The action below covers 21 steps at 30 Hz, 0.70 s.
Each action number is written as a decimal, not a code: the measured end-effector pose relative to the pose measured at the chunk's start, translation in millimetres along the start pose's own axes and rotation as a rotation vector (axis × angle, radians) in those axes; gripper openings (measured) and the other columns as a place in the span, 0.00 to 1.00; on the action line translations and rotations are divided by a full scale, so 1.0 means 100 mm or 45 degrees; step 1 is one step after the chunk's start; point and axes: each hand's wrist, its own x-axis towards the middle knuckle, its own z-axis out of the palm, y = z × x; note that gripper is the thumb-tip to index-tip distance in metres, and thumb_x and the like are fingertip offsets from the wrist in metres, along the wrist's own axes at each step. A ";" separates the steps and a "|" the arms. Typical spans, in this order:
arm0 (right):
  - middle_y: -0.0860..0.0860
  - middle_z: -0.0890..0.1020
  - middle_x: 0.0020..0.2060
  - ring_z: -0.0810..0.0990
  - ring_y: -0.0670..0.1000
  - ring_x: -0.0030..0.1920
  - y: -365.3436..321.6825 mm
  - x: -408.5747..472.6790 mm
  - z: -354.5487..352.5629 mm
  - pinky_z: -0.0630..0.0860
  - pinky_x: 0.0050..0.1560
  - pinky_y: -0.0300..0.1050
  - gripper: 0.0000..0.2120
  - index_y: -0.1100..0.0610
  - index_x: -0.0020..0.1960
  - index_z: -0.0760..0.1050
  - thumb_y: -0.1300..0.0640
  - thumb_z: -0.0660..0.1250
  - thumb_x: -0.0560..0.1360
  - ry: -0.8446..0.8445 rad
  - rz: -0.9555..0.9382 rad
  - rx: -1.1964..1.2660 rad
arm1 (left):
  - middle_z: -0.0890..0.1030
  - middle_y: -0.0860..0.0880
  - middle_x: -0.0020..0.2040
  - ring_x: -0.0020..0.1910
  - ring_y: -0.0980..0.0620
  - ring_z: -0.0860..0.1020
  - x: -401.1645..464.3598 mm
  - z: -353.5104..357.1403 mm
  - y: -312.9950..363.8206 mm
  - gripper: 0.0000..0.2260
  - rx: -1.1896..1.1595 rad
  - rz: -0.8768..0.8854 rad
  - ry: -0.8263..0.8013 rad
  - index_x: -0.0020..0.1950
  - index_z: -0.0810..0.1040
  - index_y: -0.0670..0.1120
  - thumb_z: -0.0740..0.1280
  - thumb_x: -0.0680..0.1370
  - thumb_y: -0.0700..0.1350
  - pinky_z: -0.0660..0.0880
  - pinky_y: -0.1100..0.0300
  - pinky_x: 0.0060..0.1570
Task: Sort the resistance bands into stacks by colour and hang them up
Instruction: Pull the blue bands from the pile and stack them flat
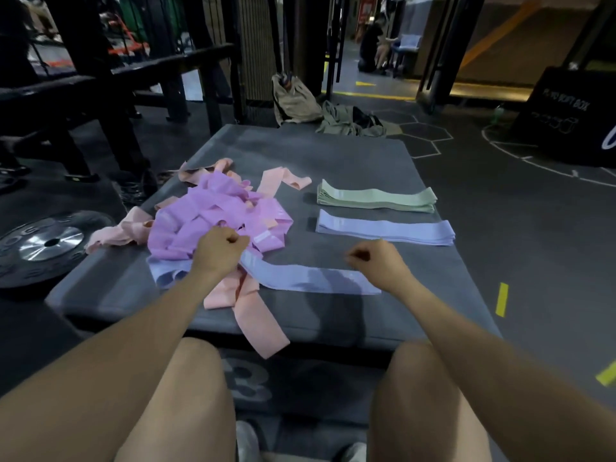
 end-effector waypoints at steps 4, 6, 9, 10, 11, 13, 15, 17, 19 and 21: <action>0.59 0.82 0.43 0.78 0.57 0.45 0.19 -0.05 0.03 0.71 0.42 0.43 0.06 0.64 0.45 0.79 0.64 0.63 0.74 0.195 0.259 -0.028 | 0.80 0.40 0.48 0.45 0.48 0.73 -0.12 0.06 -0.08 0.05 -0.081 0.086 0.088 0.45 0.80 0.37 0.65 0.73 0.32 0.63 0.65 0.42; 0.60 0.81 0.44 0.78 0.59 0.48 0.28 -0.07 0.06 0.72 0.44 0.45 0.06 0.64 0.47 0.78 0.64 0.63 0.74 0.219 0.392 -0.036 | 0.79 0.39 0.51 0.49 0.46 0.74 -0.17 0.08 -0.11 0.08 -0.129 0.097 0.125 0.48 0.79 0.36 0.63 0.72 0.30 0.61 0.68 0.42; 0.60 0.77 0.39 0.77 0.60 0.45 0.34 -0.08 0.10 0.69 0.41 0.43 0.06 0.64 0.41 0.75 0.61 0.63 0.73 0.173 0.519 -0.081 | 0.77 0.38 0.54 0.53 0.43 0.74 -0.24 0.12 -0.14 0.10 -0.158 0.092 0.167 0.51 0.78 0.36 0.62 0.72 0.29 0.61 0.69 0.45; 0.61 0.78 0.40 0.78 0.61 0.45 0.35 -0.07 0.12 0.69 0.41 0.43 0.07 0.64 0.40 0.74 0.60 0.64 0.73 0.154 0.558 -0.099 | 0.76 0.38 0.55 0.54 0.43 0.74 -0.25 0.13 -0.15 0.10 -0.160 0.079 0.172 0.52 0.77 0.36 0.62 0.73 0.29 0.61 0.69 0.46; 0.64 0.79 0.42 0.79 0.62 0.47 0.36 -0.06 0.14 0.70 0.41 0.43 0.07 0.65 0.42 0.75 0.60 0.64 0.73 0.143 0.593 -0.104 | 0.75 0.38 0.56 0.54 0.43 0.74 -0.26 0.14 -0.15 0.11 -0.176 0.062 0.182 0.53 0.77 0.36 0.62 0.73 0.29 0.61 0.70 0.47; 0.65 0.80 0.49 0.80 0.62 0.51 0.35 -0.04 0.18 0.72 0.44 0.45 0.10 0.68 0.49 0.77 0.61 0.64 0.73 0.132 0.647 -0.099 | 0.72 0.38 0.59 0.56 0.41 0.73 -0.27 0.15 -0.14 0.13 -0.197 0.026 0.202 0.57 0.75 0.37 0.62 0.74 0.29 0.61 0.69 0.47; 0.64 0.80 0.52 0.79 0.61 0.53 0.34 -0.02 0.20 0.74 0.46 0.46 0.13 0.67 0.53 0.77 0.60 0.65 0.73 0.129 0.682 -0.080 | 0.70 0.38 0.61 0.54 0.42 0.73 -0.28 0.16 -0.11 0.16 -0.226 -0.015 0.223 0.60 0.73 0.38 0.62 0.74 0.30 0.62 0.67 0.48; 0.63 0.81 0.52 0.80 0.60 0.52 0.32 0.00 0.19 0.73 0.44 0.44 0.14 0.66 0.53 0.78 0.59 0.67 0.72 0.134 0.725 -0.026 | 0.69 0.39 0.62 0.51 0.46 0.72 -0.30 0.16 -0.09 0.18 -0.287 -0.083 0.229 0.63 0.69 0.39 0.63 0.74 0.30 0.65 0.64 0.49; 0.62 0.80 0.52 0.81 0.60 0.51 0.31 -0.01 0.18 0.73 0.42 0.43 0.15 0.66 0.54 0.77 0.57 0.68 0.72 0.143 0.780 0.056 | 0.73 0.39 0.61 0.53 0.46 0.74 -0.31 0.17 -0.09 0.18 -0.344 -0.145 0.241 0.62 0.69 0.39 0.65 0.73 0.31 0.66 0.63 0.50; 0.62 0.80 0.52 0.81 0.60 0.51 0.31 -0.01 0.18 0.73 0.42 0.43 0.15 0.65 0.54 0.77 0.57 0.67 0.72 0.143 0.796 0.093 | 0.77 0.39 0.58 0.56 0.42 0.75 -0.31 0.17 -0.09 0.14 -0.295 -0.175 0.248 0.60 0.72 0.37 0.65 0.74 0.33 0.66 0.63 0.49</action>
